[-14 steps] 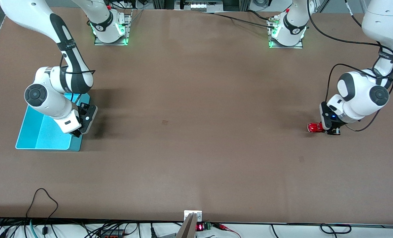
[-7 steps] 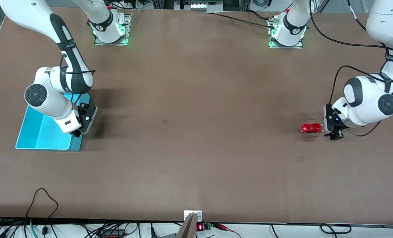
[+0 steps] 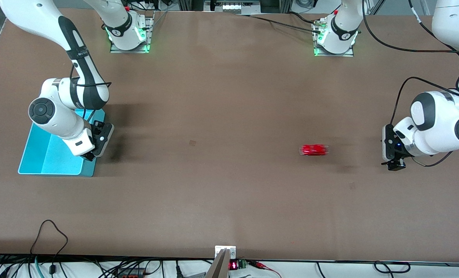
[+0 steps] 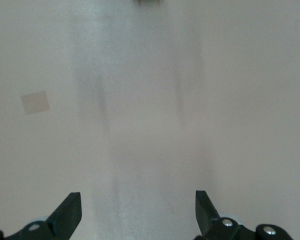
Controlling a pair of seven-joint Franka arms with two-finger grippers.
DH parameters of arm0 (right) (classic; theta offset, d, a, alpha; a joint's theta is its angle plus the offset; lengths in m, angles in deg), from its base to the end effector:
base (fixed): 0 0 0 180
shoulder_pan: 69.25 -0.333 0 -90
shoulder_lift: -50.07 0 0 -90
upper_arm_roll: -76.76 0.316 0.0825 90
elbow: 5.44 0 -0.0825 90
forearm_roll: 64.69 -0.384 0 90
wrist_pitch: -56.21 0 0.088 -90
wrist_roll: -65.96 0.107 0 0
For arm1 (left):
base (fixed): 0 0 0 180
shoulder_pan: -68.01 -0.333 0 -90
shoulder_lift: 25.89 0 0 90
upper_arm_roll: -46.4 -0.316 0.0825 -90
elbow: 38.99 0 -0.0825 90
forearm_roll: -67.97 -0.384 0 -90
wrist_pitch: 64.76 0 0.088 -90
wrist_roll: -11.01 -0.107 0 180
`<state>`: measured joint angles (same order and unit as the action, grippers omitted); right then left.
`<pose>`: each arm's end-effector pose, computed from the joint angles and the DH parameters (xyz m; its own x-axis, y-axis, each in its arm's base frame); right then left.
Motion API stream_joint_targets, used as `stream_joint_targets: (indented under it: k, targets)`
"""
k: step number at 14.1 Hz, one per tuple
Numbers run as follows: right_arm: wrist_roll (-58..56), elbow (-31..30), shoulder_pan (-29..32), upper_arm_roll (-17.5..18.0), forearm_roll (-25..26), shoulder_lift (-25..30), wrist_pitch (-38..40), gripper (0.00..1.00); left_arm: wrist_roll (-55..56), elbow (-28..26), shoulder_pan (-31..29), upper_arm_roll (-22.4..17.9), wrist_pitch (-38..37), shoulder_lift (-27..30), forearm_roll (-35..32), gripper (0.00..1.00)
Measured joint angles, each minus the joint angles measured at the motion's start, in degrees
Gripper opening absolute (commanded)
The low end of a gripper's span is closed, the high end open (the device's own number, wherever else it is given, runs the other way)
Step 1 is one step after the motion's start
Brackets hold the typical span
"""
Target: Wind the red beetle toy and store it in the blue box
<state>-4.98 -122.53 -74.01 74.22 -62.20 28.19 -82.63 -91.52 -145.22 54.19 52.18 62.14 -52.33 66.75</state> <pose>0.5960 0.0235 0.2530 0.2551 0.9659 -0.0435 0.9669 -0.2549 0.0119 0.6230 0.0923 0.2656 -0.0813 -0.9954 0.0497 -0.9923 0.0855 0.0893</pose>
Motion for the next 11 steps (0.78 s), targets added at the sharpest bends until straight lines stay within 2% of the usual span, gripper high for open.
stream_joint_targets:
  k: [11]
  targets:
    - [0.0, 0.2, -1.3, -0.3, 0.0, 0.1, 1.7, 1.0, 0.0, 0.1, 1.5, 0.2, -0.1, 0.0, 0.0, 1.0]
